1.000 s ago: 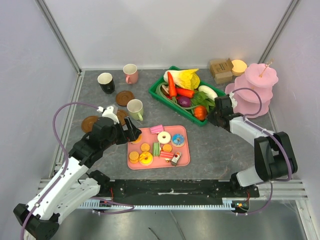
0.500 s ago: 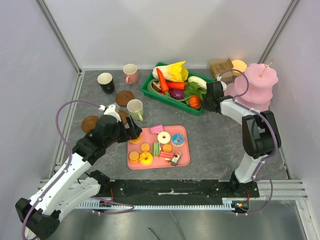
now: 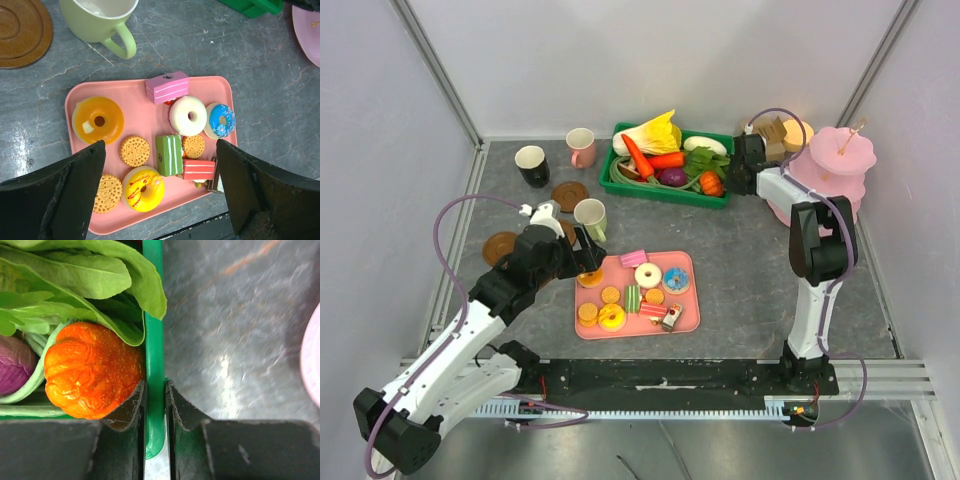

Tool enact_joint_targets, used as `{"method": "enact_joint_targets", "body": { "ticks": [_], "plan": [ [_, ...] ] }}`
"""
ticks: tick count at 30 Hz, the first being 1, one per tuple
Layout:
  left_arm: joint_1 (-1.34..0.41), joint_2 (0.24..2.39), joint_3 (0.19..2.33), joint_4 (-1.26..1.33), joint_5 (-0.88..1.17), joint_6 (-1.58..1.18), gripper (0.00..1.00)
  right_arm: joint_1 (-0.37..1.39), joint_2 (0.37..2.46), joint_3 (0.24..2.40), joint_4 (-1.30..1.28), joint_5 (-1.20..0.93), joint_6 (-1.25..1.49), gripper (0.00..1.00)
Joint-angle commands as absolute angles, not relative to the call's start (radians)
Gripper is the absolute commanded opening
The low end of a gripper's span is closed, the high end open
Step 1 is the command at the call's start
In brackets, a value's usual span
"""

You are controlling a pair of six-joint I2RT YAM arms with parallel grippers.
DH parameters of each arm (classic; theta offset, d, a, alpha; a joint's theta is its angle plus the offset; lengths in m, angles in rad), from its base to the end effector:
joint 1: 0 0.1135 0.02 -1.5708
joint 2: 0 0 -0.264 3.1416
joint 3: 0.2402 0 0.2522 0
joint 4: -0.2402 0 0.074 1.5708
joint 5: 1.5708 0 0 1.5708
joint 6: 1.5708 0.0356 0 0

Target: Serve the afternoon tea

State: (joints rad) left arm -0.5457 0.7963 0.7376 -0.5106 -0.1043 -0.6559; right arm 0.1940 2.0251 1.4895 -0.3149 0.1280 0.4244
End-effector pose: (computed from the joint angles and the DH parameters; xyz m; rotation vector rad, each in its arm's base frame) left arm 0.1520 -0.0880 0.2887 -0.1834 2.1876 -0.5844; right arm 0.4417 0.0821 0.1951 0.3356 2.3927 0.1293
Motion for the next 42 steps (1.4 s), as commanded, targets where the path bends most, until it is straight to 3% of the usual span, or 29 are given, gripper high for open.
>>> {"method": "enact_joint_targets", "body": {
  "ticks": [1,6,11,15,25,27,34,42],
  "plan": [
    [-0.546,0.811,0.769,-0.446,-0.124,-0.618,0.97,0.150,2.118,1.638,-0.328,0.146,0.290,0.05],
    [-0.546,0.824,0.767,-0.434,-0.124,-0.611,0.97,0.108,2.239,1.825,-0.376,0.089,0.196,0.07],
    [-0.546,0.822,0.764,-0.423,-0.123,-0.604,0.97,0.086,2.307,1.911,-0.394,-0.037,0.153,0.21],
    [-0.548,0.821,0.765,-0.425,-0.115,-0.606,0.97,0.084,2.295,1.910,-0.394,-0.014,0.137,0.47],
    [-0.546,0.759,0.761,-0.445,-0.063,-0.627,0.97,0.087,2.048,1.766,-0.411,0.048,0.052,0.78],
    [-0.546,0.744,0.762,-0.460,-0.054,-0.634,0.97,0.092,1.952,1.677,-0.411,0.023,0.037,0.98],
    [-0.548,0.710,0.736,-0.476,-0.005,-0.663,0.98,0.156,1.671,1.374,-0.362,0.003,0.147,0.98],
    [-0.548,0.655,0.716,-0.552,-0.017,-0.687,0.98,0.235,1.307,0.981,-0.364,0.133,0.267,0.98]
  ]
}}
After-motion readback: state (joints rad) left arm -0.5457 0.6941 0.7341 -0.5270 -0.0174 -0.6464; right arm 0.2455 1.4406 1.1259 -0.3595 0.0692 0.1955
